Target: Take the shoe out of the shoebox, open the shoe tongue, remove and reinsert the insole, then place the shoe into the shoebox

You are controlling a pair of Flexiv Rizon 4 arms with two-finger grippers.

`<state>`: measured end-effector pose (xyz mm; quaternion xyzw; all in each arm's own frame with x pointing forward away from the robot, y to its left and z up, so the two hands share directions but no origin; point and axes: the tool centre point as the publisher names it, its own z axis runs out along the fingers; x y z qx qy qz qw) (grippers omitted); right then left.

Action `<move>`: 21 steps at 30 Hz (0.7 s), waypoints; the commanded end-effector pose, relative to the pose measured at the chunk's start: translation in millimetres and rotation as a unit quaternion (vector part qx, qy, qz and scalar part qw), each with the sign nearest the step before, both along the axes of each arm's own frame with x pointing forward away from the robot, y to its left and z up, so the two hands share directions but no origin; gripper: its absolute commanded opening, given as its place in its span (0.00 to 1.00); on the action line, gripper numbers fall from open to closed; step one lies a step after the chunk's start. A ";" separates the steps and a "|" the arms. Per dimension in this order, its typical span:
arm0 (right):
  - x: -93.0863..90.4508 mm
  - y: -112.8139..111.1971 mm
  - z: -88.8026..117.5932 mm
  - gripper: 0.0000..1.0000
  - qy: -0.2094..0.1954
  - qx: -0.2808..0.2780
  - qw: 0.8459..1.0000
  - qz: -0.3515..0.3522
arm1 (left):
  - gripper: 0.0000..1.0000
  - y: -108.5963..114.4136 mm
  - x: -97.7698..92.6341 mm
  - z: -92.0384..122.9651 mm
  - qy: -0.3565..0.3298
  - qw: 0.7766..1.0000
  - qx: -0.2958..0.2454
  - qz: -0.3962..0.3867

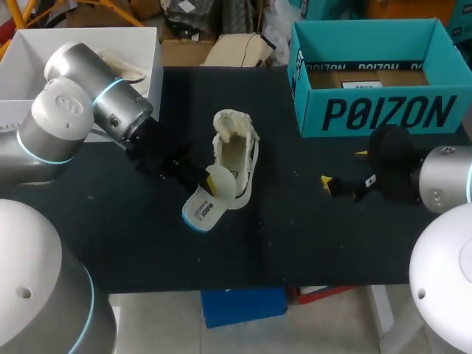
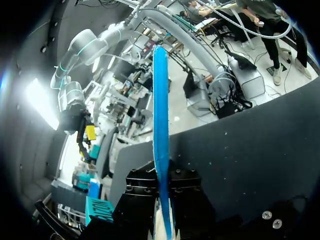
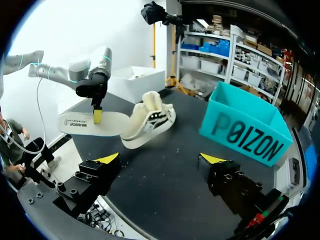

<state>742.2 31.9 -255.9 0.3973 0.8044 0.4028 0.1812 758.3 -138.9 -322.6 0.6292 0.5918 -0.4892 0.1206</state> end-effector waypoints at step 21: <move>0.6 -0.2 -0.7 1.00 0.001 0.000 1.000 0.001 | 0.00 -29.1 50.0 -30.4 -0.015 0.999 0.046 -0.004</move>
